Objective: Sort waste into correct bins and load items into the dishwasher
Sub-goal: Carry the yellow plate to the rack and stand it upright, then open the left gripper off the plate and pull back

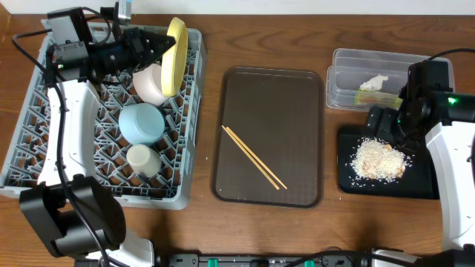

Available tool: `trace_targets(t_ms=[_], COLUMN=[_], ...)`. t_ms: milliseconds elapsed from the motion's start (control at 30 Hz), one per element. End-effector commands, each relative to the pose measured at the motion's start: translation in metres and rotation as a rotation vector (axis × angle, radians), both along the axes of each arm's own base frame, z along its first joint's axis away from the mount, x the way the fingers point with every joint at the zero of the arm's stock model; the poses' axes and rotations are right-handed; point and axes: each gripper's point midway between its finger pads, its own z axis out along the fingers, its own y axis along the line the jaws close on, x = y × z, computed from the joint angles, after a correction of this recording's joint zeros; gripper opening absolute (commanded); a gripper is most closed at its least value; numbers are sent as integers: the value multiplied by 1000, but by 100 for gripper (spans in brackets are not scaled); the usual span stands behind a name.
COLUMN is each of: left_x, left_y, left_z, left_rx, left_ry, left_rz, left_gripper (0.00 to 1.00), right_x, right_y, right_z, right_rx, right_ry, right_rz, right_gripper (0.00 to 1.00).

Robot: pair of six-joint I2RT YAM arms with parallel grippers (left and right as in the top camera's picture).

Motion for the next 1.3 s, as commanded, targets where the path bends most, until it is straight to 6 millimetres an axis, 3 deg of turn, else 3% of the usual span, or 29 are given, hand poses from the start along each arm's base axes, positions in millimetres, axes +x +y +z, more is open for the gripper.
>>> trace_targets(t_ms=[0,333,600,900,1100,1267], left_x=[5,14,17,22,22,23], left_y=[-1,0,0,-4,-3,0], left_z=[-16,-46,-43,-15,-19,-36], left_rx=[-30,-70,-89,-175,-172,-150], left_ry=[46,137,150,100,115,148], left_rz=[-17,-24,-11,-57,-48,-8], left_gripper=[8,7,7,7,8,8], right_x=[3,3,3,3,3,3], right_y=[-5,-5,-5,-5,-5,-5], right_z=[8,8,8,8,8,8], right_rx=[-15,-15,-15,-15,-15,-15], right_ry=[-28,-28,-28,-28,-28,-27], right_rz=[0,-1,-1,-1,-1,-1], right_gripper=[99,99,99,99,99,99])
